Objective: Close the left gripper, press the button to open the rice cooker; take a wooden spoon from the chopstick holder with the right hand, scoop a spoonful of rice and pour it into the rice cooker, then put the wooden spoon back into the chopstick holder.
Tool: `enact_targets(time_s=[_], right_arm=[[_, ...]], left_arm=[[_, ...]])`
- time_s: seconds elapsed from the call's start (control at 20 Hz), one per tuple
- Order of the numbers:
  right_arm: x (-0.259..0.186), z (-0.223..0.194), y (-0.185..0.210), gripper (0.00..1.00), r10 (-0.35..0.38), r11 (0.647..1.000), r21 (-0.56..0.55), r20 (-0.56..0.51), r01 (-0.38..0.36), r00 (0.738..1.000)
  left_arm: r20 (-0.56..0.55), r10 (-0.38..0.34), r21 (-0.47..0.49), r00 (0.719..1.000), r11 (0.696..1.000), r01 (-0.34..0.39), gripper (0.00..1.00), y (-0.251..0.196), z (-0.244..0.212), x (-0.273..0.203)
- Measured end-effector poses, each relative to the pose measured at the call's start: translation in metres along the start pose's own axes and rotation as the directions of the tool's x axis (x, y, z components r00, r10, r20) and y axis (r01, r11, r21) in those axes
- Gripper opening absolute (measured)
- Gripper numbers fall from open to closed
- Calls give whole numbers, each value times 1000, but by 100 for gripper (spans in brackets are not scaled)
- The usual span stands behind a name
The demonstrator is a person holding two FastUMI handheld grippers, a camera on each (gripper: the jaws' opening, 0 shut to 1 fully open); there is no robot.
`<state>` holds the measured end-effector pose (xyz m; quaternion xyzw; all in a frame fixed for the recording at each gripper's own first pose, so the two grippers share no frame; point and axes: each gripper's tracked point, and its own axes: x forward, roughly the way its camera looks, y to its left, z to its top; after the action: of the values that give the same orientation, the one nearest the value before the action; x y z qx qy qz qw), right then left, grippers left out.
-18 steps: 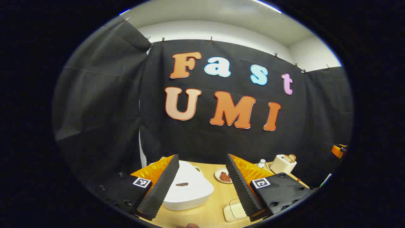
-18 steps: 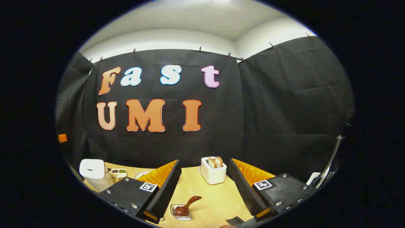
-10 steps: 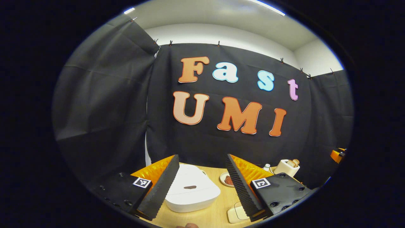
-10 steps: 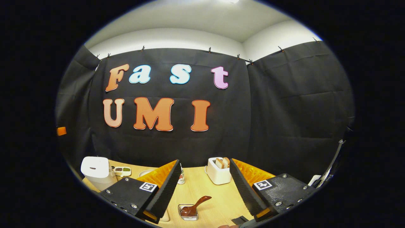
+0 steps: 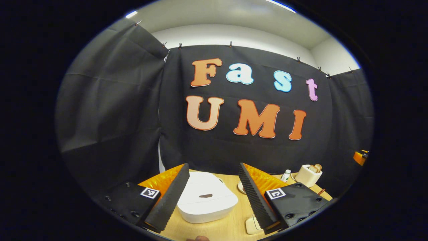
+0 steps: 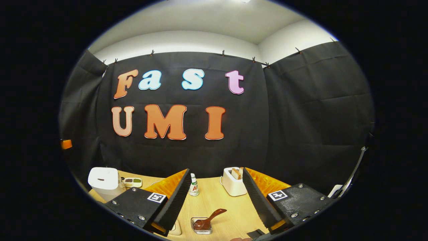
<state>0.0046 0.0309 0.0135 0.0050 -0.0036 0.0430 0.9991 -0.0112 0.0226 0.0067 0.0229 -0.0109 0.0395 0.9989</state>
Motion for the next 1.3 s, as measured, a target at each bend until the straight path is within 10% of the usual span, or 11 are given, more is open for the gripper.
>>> enact_targets(time_s=[0.35, 0.6, 0.8, 1.3], right_arm=[[12, -9, 10, 95, 37, 999, -7, -28, -37, 999], [19, -10, 19, 95, 75, 997, -15, -33, -75, 997], [23, -11, 23, 95, 87, 996, -28, -34, -88, 996], [29, -18, 21, 95, 89, 995, -33, -46, -91, 995]], left_arm=[[-25, 9, -3, 1000, 1000, -9, 100, -5, -3, 14], [-17, 87, 24, 996, 996, -87, 31, 11, 4, 13], [-45, 68, 21, 997, 998, -67, 3, 6, -3, 18], [-236, -21, -14, 972, 1000, 18, 4, -9, -54, 48]])
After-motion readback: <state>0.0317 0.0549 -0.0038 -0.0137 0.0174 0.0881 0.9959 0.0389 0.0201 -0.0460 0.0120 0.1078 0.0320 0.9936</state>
